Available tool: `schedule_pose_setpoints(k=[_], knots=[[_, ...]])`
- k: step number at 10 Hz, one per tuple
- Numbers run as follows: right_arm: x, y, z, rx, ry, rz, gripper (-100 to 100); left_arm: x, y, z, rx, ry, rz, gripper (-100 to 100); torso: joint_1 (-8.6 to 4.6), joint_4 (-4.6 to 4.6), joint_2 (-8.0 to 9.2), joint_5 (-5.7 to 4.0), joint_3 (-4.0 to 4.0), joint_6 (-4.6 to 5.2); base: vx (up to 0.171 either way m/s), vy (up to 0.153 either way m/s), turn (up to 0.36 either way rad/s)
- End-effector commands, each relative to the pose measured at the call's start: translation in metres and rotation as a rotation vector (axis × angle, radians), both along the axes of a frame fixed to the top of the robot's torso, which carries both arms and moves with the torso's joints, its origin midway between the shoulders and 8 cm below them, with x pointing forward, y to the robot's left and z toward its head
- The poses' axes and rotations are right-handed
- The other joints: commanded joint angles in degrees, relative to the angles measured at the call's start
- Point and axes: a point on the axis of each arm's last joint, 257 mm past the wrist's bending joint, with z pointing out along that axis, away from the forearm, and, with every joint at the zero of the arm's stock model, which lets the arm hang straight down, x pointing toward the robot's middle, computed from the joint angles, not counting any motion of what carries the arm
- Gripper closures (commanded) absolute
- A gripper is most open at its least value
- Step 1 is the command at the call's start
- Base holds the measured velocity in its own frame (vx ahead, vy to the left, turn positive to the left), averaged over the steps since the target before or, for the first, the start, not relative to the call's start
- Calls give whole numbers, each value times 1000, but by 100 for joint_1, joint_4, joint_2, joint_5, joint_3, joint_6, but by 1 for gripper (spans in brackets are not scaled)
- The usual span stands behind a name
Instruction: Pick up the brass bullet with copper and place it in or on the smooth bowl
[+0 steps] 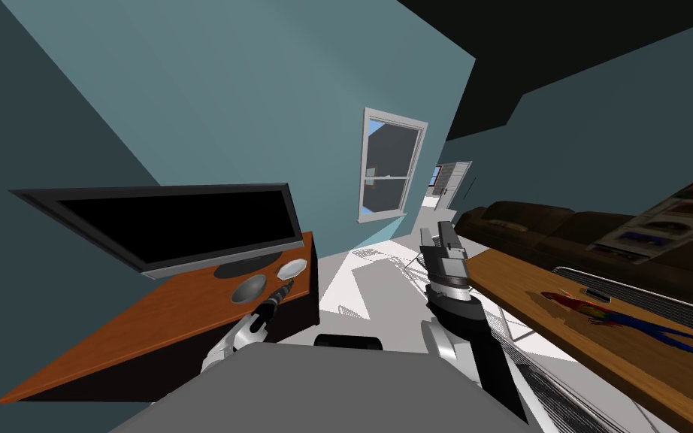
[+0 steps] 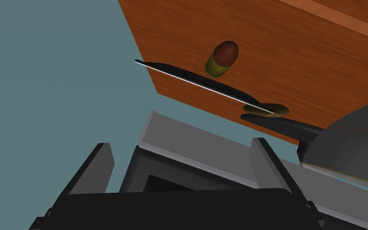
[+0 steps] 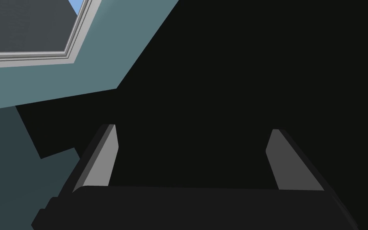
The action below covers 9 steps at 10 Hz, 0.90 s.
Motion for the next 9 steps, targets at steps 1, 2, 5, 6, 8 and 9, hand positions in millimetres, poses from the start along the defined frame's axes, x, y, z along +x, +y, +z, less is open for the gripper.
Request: schedule_pose_setpoints(k=[1, 2, 5, 6, 8, 9], knots=[[0, 0, 0, 0, 0, 0, 0, -9, 7, -12, 16, 37, 8, -100, 0, 0, 0, 0, 0, 0, 62, -17, 6], [0, 0, 0, 0, 0, 0, 0, -13, 13, -19, 43, 64, 7, -100, 2, 0, 2, 0, 0, 0, 66, -26, 12], [0, 0, 0, 0, 0, 0, 0, -27, 22, -35, 68, 115, 15, -100, 6, 2, 14, 1, 7, 0, 41, -10, 4], [0, 0, 0, 0, 0, 0, 0, -35, 28, -43, 91, 148, 16, -100, 6, 1, 7, 1, 4, 0, 87, -22, 17], [0, 0, 0, 0, 0, 0, 0, -50, 38, -60, 131, 212, 15, -100, -2, -3, -16, -1, -9, -1, 139, -27, 13], [0, 0, 0, 0, 0, 0, 0, -54, 39, -62, 131, 220, 18, -100, 0, -6, -29, 0, -17, 1, 91, -6, -2]])
